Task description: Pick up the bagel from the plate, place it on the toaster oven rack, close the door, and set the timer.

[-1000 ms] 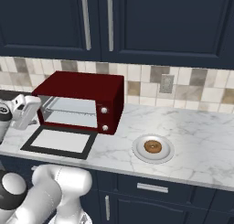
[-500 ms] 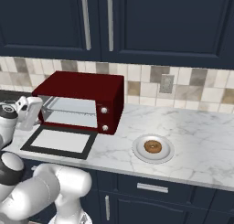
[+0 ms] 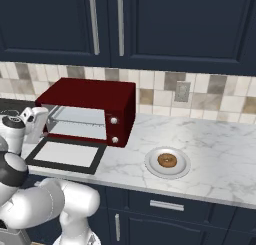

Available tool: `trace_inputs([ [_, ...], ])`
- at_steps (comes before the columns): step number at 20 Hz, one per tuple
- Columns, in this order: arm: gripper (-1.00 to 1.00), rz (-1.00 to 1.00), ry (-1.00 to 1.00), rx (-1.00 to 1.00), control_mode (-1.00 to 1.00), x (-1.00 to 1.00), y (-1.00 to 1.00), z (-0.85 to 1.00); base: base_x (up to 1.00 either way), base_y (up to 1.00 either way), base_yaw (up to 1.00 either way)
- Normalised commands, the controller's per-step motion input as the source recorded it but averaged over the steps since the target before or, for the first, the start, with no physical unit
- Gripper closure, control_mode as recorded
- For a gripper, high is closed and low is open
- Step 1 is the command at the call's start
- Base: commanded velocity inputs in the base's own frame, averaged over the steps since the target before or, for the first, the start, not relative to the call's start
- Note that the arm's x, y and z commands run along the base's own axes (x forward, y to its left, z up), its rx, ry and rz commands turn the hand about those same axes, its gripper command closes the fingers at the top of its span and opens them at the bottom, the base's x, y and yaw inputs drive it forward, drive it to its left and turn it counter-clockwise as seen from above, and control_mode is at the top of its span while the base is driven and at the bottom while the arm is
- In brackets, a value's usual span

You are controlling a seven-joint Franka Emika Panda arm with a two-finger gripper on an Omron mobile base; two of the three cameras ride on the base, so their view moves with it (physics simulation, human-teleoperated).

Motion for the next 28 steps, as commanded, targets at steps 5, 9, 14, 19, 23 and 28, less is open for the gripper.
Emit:
trace_inputs([
  [5,-1.00,0.18,-0.03,0.00,-1.00,0.24,0.00,-0.18,0.00,0.00,0.00],
  [9,-1.00,0.16,-0.04,0.00,-1.00,0.21,0.00,-0.19,0.00,0.00,0.00],
  [14,-1.00,0.04,-0.01,0.00,-1.00,0.20,0.00,-0.13,0.00,0.00,0.00],
  [19,-1.00,0.00,-0.01,-0.01,-1.00,0.20,0.00,-0.05,0.00,0.00,0.00],
  [23,-1.00,0.00,-0.02,-0.01,-1.00,0.23,0.00,-0.05,0.00,0.00,0.00],
  [28,-1.00,0.00,-0.03,-0.02,-1.00,0.24,0.00,-0.08,0.00,0.00,0.00],
])
